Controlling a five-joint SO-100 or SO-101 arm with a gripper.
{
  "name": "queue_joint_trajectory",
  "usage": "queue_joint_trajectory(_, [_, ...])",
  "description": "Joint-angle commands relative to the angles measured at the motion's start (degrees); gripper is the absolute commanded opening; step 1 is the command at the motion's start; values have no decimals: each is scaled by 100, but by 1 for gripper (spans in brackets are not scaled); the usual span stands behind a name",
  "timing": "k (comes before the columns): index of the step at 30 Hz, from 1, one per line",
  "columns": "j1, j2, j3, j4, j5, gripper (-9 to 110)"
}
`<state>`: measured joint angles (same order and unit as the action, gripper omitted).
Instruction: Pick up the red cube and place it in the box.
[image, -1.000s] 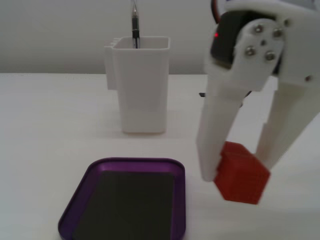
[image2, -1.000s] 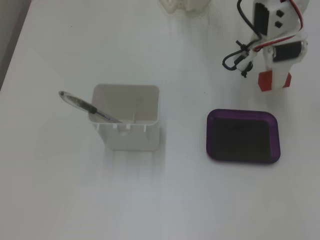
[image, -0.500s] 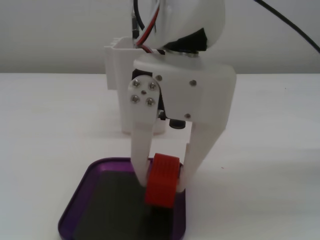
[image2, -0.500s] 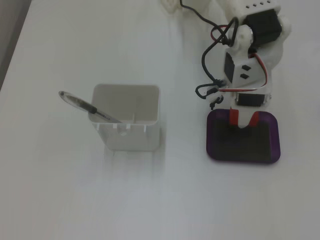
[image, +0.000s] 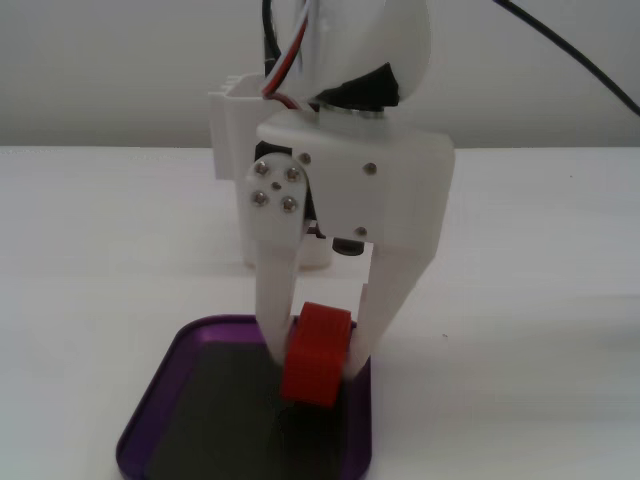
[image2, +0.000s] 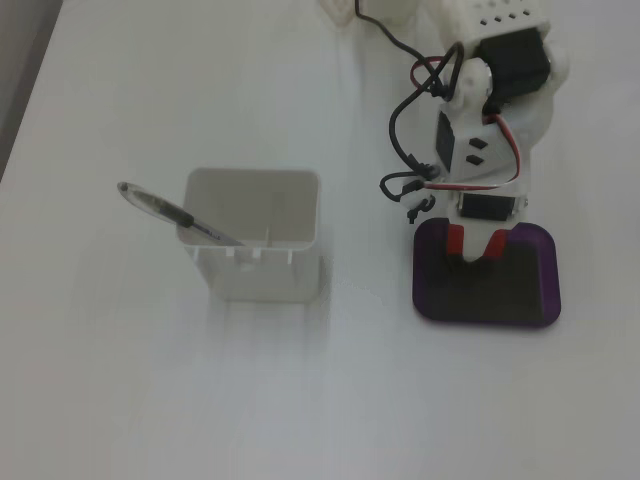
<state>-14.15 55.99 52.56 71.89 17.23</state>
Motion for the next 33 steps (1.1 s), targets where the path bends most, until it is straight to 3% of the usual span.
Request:
queue_joint_trajectory(1, [-18, 88, -246, 9, -53, 4])
queue_joint_trajectory(6, [-18, 88, -246, 26, -53, 15])
queue_joint_trajectory(12, [-26, 176, -246, 132, -53, 17])
queue_joint_trajectory(23, [0, 1644, -1995, 2575, -940, 17])
queue_joint_trajectory(33, [62, 5115, 1090, 2549, -1318, 17])
